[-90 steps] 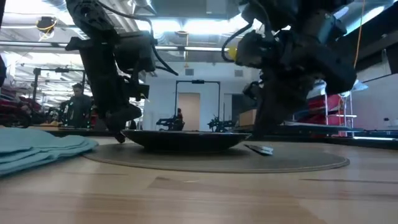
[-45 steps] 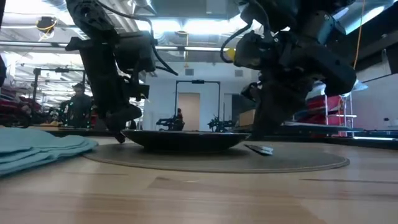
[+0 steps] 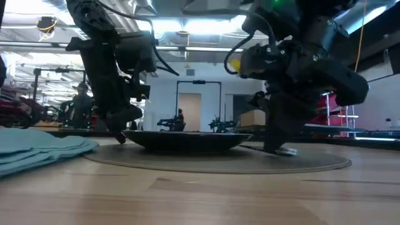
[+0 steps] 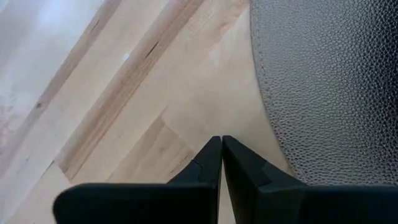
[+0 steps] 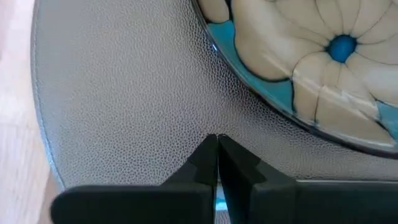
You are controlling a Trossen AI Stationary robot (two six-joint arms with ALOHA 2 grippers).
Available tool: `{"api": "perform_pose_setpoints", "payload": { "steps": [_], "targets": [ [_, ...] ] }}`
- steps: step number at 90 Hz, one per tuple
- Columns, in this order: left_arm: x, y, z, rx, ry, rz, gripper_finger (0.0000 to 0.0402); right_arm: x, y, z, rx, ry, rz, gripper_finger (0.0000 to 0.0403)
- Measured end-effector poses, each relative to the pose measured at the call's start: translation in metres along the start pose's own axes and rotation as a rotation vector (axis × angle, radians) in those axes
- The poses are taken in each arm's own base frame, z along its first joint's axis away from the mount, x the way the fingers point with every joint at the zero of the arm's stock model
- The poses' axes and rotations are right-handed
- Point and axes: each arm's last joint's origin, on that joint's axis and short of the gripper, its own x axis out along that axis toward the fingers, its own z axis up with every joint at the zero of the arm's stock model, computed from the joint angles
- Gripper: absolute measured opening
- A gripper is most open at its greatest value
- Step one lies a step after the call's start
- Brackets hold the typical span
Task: Set table place
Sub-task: Put the blue patterned table knife on the brown tablemat to the right of the white patterned plate
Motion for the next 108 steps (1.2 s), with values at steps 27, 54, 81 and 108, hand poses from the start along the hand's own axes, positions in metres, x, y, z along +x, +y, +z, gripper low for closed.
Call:
{"api": "perform_pose_setpoints", "payload": {
  "steps": [27, 54, 81, 108],
  "targets": [
    [0.000, 0.000, 0.000, 0.002, 0.000, 0.000, 0.0000, -0.011, 0.000, 0.011, -0.027, -0.045, -0.020, 0.0000],
    [0.000, 0.000, 0.000, 0.003, 0.002, 0.001, 0.0000, -0.039, -0.001, -0.010, 0.025, 0.161, -0.084, 0.0000],
    [0.000, 0.000, 0.000, 0.003, 0.001, 0.001, 0.0000, -0.033, 0.000, -0.016, 0.038, 0.177, -0.037, 0.0000],
    [0.000, 0.000, 0.000, 0.003, 0.001, 0.001, 0.0000, -0.033, 0.001, -0.014, 0.038, 0.163, -0.018, 0.0000]
  ]
}}
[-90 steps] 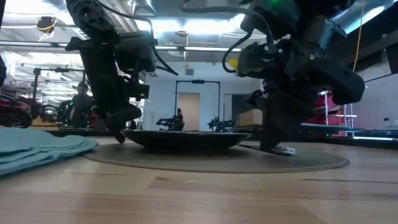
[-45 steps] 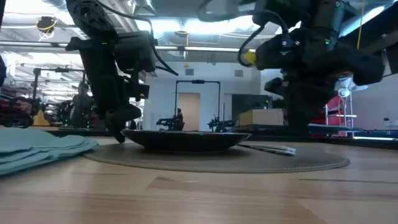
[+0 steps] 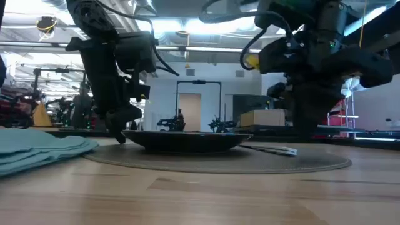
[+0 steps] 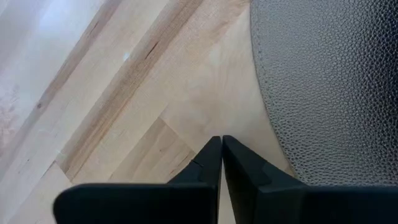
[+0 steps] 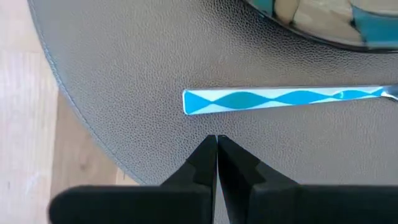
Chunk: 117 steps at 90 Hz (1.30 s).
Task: Set table place
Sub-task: Put the blue patterned table knife on the brown tablemat to the right of the white patterned plate, then move the blue cup to the top right of the brown tablemat
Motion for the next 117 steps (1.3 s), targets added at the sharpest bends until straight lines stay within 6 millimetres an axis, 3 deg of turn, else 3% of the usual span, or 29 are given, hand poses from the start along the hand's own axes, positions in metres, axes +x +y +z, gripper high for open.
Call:
{"api": "perform_pose_setpoints", "payload": {
  "steps": [39, 90, 101, 117],
  "targets": [
    [0.000, 0.000, 0.000, 0.000, 0.000, 0.000, 0.0000, 0.014, 0.000, 0.003, -0.011, 0.000, 0.016, 0.0000],
    [0.000, -0.001, 0.000, 0.043, 0.000, 0.000, 0.0000, 0.015, 0.000, 0.006, -0.026, -0.029, 0.000, 0.0000],
    [-0.009, -0.003, 0.002, 0.120, 0.011, -0.001, 0.0000, 0.014, -0.001, 0.000, -0.020, 0.032, -0.012, 0.0000],
    [-0.045, -0.004, 0.014, 0.267, 0.005, -0.015, 0.0000, -0.007, -0.001, 0.002, -0.041, -0.006, -0.051, 0.0000]
  ]
}}
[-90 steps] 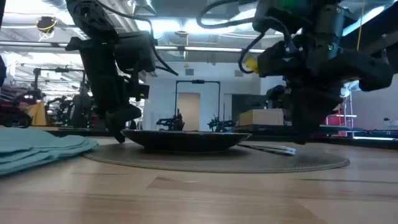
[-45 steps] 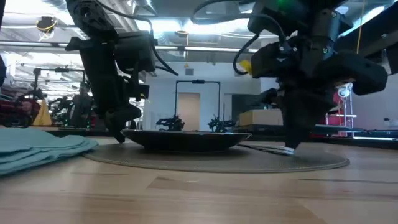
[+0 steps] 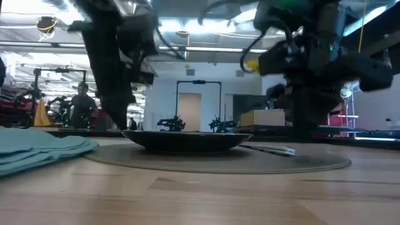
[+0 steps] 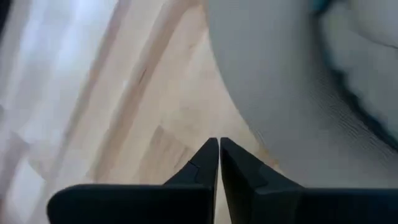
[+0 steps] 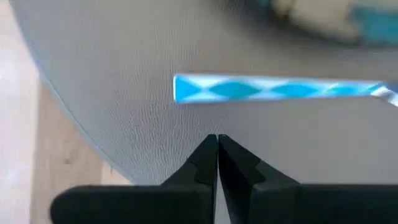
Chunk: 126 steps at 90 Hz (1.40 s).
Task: Set table place
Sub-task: Move the blue cup to the top right of the brown tablemat
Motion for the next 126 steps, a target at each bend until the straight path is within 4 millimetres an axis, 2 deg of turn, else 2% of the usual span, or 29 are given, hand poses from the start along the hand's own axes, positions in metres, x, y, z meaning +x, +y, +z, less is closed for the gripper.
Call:
{"api": "perform_pose_setpoints", "payload": {
  "steps": [14, 27, 37, 47, 58, 78, 102, 126],
  "targets": [
    [-0.047, 0.002, 0.003, 0.158, -0.022, -0.037, 0.0000, -0.033, -0.002, -0.004, -0.023, -0.074, -0.061, 0.0000],
    [-0.092, -0.001, -0.010, 0.319, 0.016, -0.194, 0.0000, -0.061, -0.005, -0.014, -0.035, -0.105, -0.120, 0.0000],
    [-0.121, -0.007, -0.024, 0.410, 0.075, -0.348, 0.0000, -0.074, -0.006, -0.019, -0.039, -0.125, -0.141, 0.0000],
    [-0.141, -0.018, -0.040, 0.481, 0.145, -0.488, 0.0000, -0.077, -0.006, -0.021, -0.043, -0.120, -0.151, 0.0000],
    [-0.156, -0.034, -0.058, 0.530, 0.200, -0.609, 0.0000, -0.077, -0.006, -0.023, -0.055, -0.106, -0.152, 0.0000],
    [-0.179, -0.055, -0.091, 0.627, 0.247, -0.712, 0.0000, -0.077, -0.006, -0.022, -0.059, -0.109, -0.159, 0.0000],
    [-0.194, -0.070, -0.111, 0.564, 0.256, -0.768, 0.0006, -0.076, -0.006, -0.022, -0.059, -0.109, -0.159, 0.0000],
    [-0.199, -0.075, -0.123, 0.538, 0.355, -0.799, 0.0054, -0.076, -0.006, -0.023, -0.060, -0.103, -0.159, 0.0000]
  ]
}}
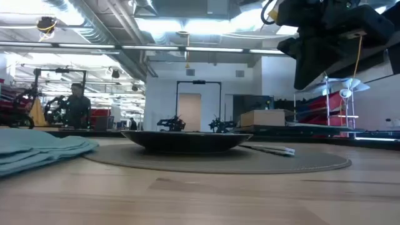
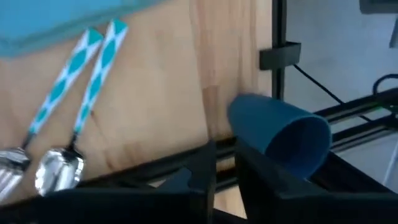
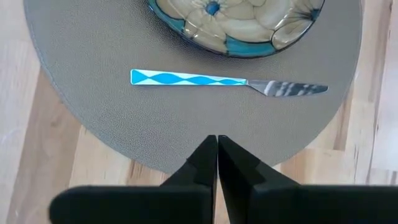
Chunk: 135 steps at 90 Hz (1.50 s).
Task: Set table place
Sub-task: Move the blue cup to the top right of the brown tablemat
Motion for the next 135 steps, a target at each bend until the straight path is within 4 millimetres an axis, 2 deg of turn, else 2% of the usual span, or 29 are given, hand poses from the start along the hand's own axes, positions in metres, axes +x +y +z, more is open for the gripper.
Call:
{"api": "perform_pose_setpoints", "payload": {
  "steps": [28, 56, 92, 103, 118, 135],
  "targets": [
    [0.025, -0.023, -0.001, 0.113, 0.040, 0.000, 0.0107, 0.000, 0.000, 0.000, 0.000, 0.003, 0.001, 0.0000],
    [0.043, -0.042, -0.005, 0.122, 0.042, -0.028, 0.0116, 0.000, 0.000, -0.001, -0.001, 0.009, 0.009, 0.0000],
    [0.063, -0.036, -0.013, 0.099, 0.049, 0.014, 0.0116, 0.000, 0.000, -0.001, -0.001, 0.009, 0.009, 0.0000],
    [0.062, -0.029, -0.010, 0.032, 0.019, 0.096, 0.0093, 0.000, 0.000, -0.001, -0.001, 0.009, 0.008, 0.0000],
    [0.058, -0.017, 0.000, -0.010, 0.006, 0.119, 0.0013, 0.000, 0.000, -0.001, -0.002, 0.012, 0.008, 0.0000],
    [0.051, 0.000, 0.018, -0.032, -0.015, 0.111, 0.0001, 0.000, 0.000, -0.002, -0.003, 0.021, 0.009, 0.0000]
  ]
}}
